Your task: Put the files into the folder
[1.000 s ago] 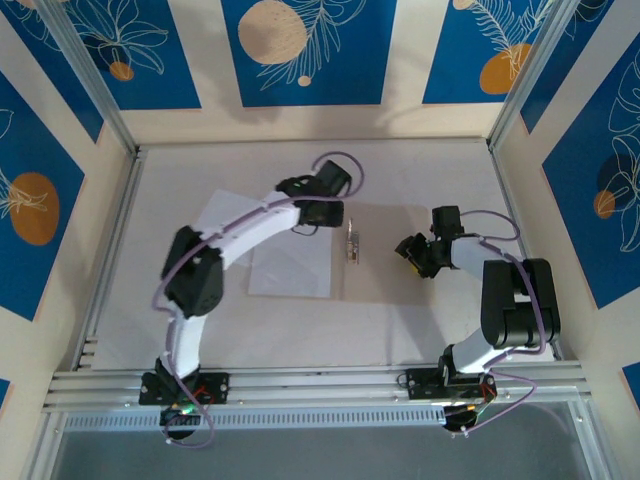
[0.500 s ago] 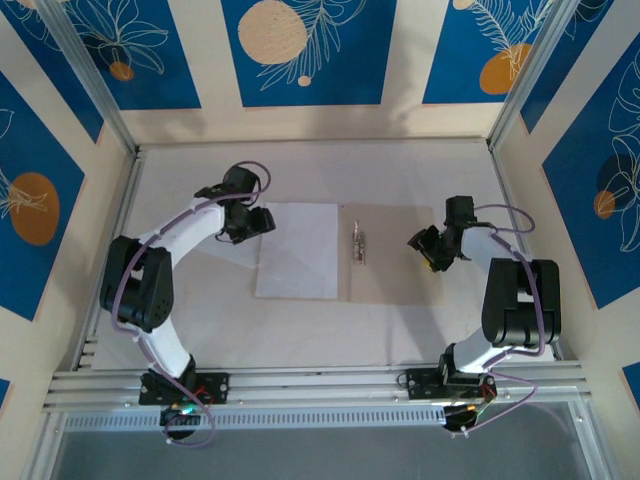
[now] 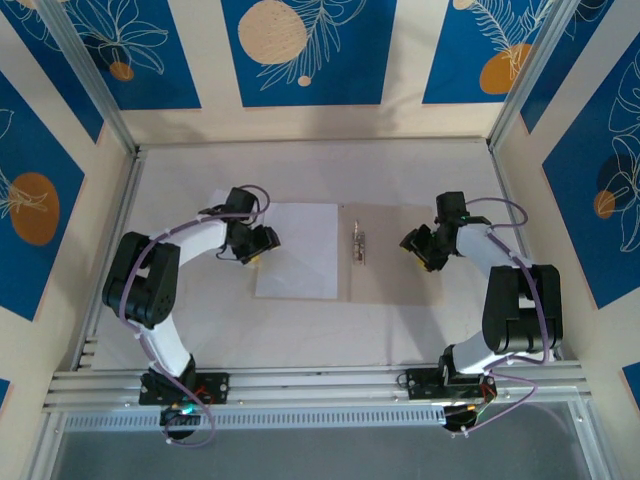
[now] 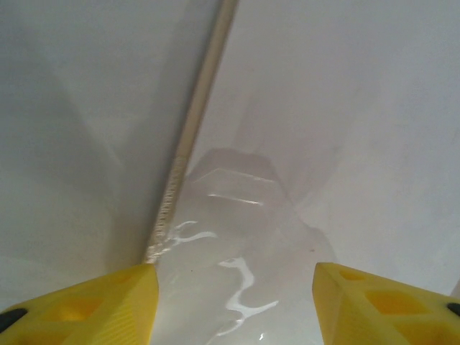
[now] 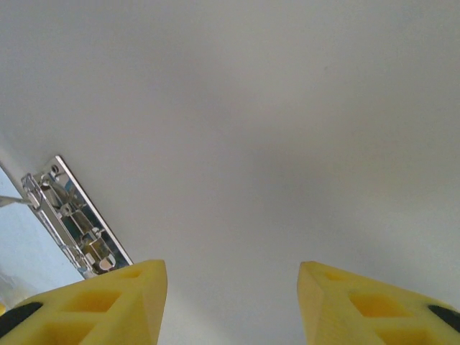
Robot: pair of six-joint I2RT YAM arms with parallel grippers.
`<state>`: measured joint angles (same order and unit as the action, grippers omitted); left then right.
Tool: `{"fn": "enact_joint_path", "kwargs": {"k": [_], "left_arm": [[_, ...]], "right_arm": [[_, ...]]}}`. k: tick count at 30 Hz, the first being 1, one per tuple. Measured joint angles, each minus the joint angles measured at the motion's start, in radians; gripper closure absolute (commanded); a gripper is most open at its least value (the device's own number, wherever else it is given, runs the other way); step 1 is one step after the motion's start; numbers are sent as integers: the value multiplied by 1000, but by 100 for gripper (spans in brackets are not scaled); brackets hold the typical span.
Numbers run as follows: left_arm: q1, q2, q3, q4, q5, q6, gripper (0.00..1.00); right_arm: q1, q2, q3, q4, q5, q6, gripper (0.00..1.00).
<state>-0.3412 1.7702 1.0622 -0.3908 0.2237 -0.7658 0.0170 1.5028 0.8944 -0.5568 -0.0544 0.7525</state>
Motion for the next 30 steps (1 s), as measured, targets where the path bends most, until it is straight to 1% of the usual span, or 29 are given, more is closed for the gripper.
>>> {"fn": "enact_joint_path", "kwargs": {"k": [4,8,16,19,23,30], "left_arm": [[20,-6,-38,37,21,-13,43],[36,-24,-74,74,39,-14,43],[75,-62,-117,88,66,-10,42],[78,-73,-129,95,92,-10,42],[78,-109,-138,79,112,-2,42],[78,-146,-122,20,81,39,42]], "right_arm": [[35,0,0,-14,-2,4,49],[93,0,2,-26,0,16,49],[214,0,11,-35,11,68,49],[238,4,12,-29,13,87,49],[231,35,12,-19,25,95,49],[164,113,12,-8,34,74,49]]}}
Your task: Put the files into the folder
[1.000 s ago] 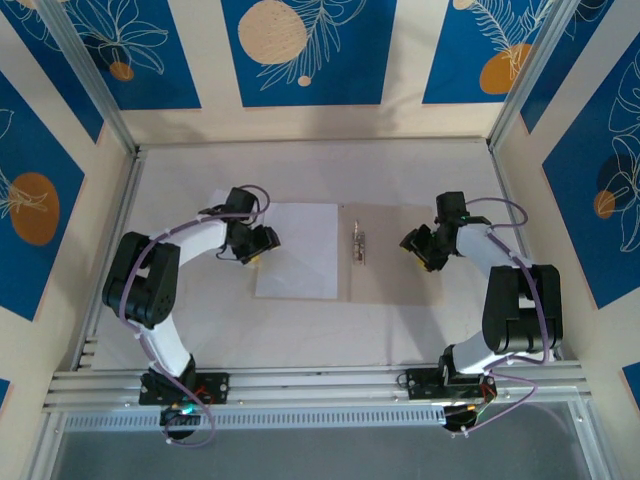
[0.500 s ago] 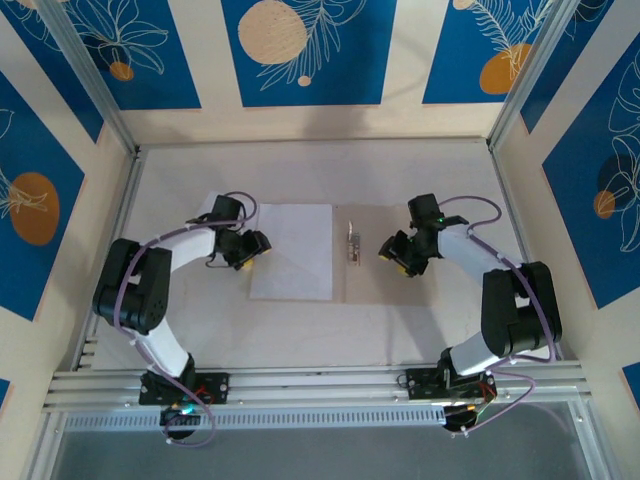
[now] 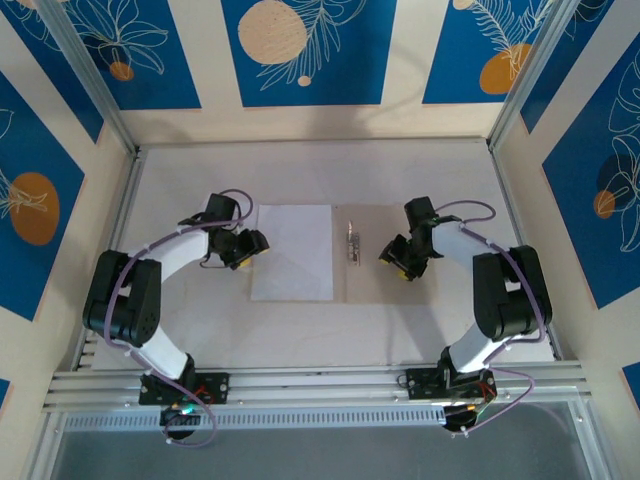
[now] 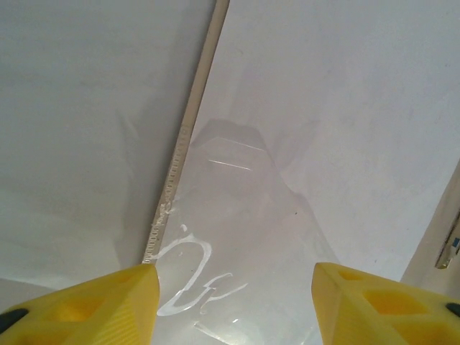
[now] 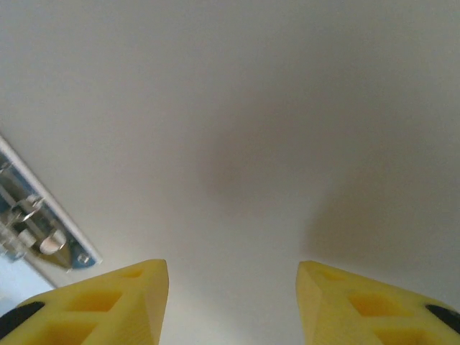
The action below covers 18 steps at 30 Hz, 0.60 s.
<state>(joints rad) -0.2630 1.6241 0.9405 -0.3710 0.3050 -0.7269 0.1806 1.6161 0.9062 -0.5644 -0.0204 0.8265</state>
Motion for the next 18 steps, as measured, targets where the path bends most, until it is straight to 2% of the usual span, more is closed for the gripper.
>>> {"fn": "enact_joint_path", "kwargs": {"k": [18], "left_arm": [[15,86,16,-29,-3,30,43]], "right_arm": [[-111,64,34,34,-18,-64,49]]}}
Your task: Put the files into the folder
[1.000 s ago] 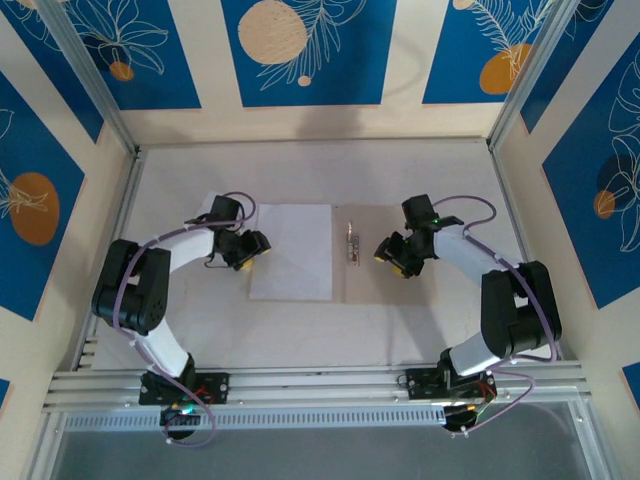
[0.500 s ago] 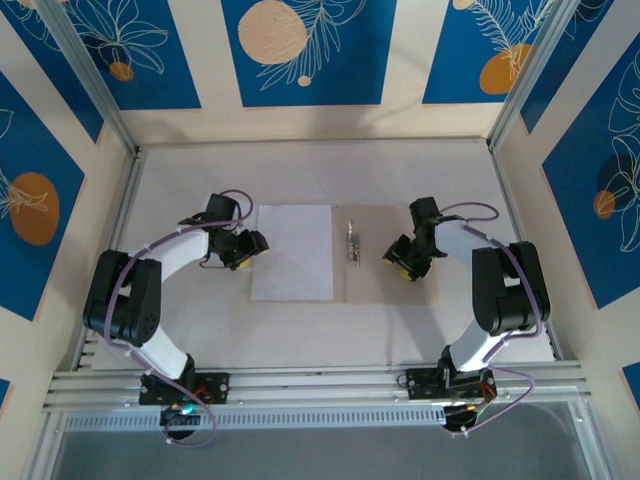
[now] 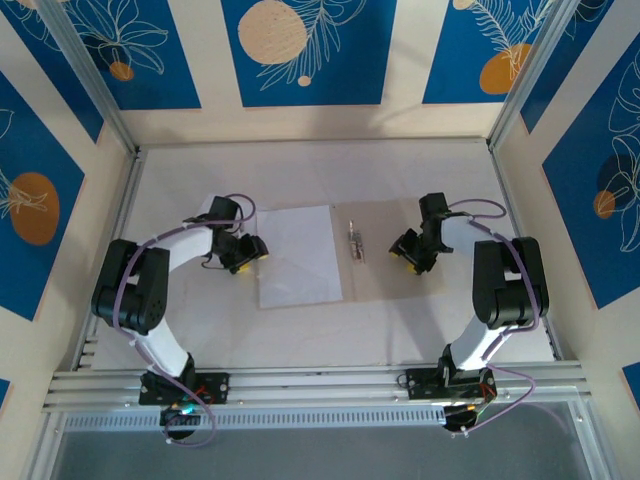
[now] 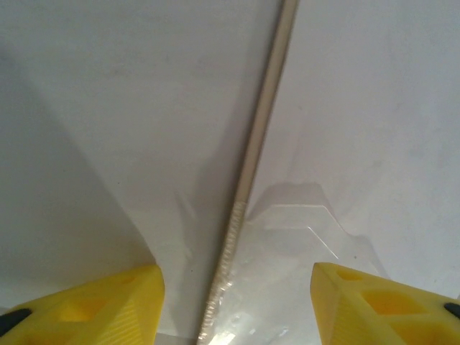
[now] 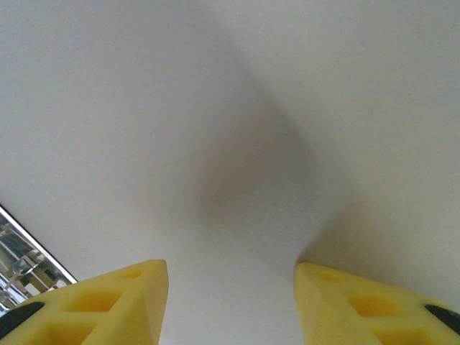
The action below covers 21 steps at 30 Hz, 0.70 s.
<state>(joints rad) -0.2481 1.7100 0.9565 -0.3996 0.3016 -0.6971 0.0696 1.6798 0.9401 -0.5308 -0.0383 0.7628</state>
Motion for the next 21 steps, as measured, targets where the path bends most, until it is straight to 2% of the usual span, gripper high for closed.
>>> {"fn": "enact_joint_path", "kwargs": {"k": [7,21], "left_arm": [[51,-4,9,-66,-48,35,43],[223,-6,86,-339,-285,151,44]], "right_arm": [[-32,0,-6,15,-19,-3,49],[-38,-48,-55,24,-49,-3,49]]}}
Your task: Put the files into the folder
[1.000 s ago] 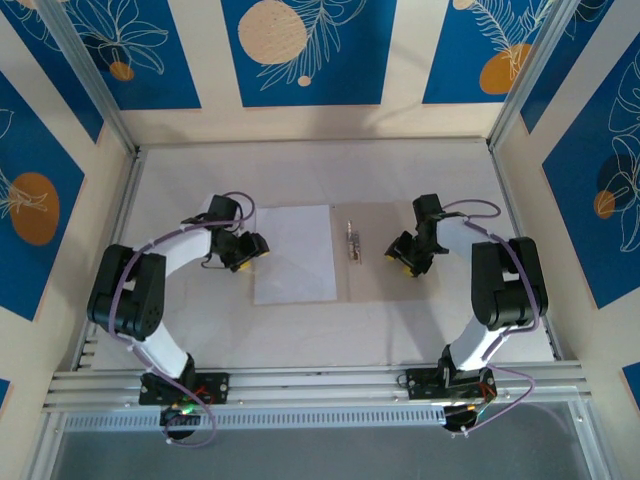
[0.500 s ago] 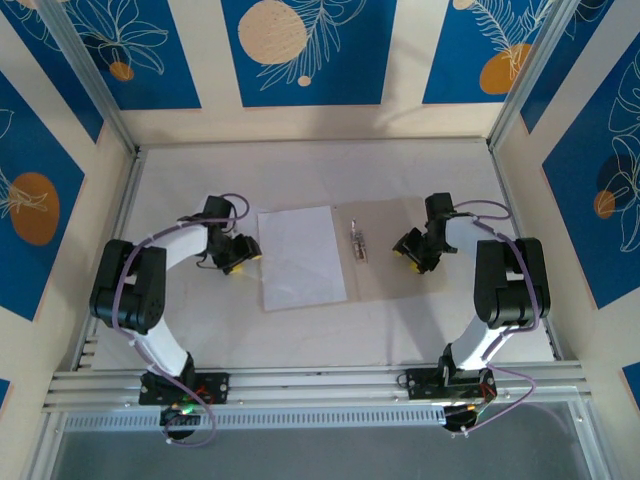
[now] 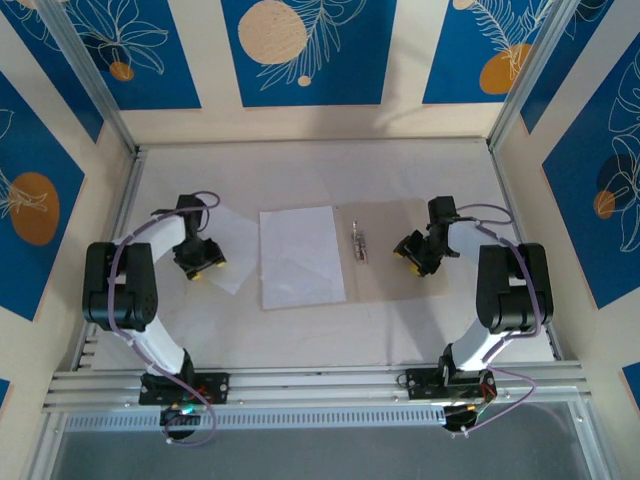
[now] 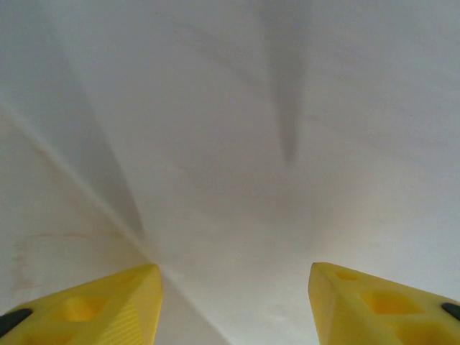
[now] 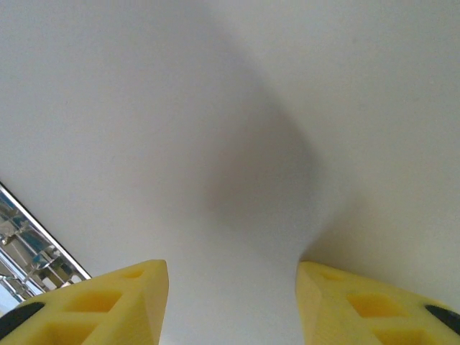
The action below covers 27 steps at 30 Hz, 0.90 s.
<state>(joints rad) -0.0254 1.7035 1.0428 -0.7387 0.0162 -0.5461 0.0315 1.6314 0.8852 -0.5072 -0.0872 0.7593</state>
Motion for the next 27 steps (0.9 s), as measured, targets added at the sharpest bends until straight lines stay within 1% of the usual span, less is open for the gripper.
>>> {"fn": "enact_joint_path", "kwargs": {"k": [2,5,8,11,15,18,23,27], "left_arm": [[3,-5,23,-23,-20,7,44],[-4,-43,43,-29,-9,7,43],[-20,-89,62,-9,43,-2,43],[-53,-106,64,65,134,-32,44],[-101,-82,51,181,248,-92,45],[-130,-46,31,256,304,-128,45],[-142,3,-21,328,350,-160,46],[-145,10,-68,339,358,-163,46]], "right_arm": [[0,-21,-4,-23,0,0,49],[13,-74,-4,-50,-4,0,49],[44,-125,5,-76,-10,1,49],[87,-157,24,-92,-20,8,49],[145,-190,43,-105,-35,29,49],[187,-197,62,-115,-44,51,49],[247,-197,89,-117,-49,80,49],[277,-197,107,-122,-52,92,49]]}}
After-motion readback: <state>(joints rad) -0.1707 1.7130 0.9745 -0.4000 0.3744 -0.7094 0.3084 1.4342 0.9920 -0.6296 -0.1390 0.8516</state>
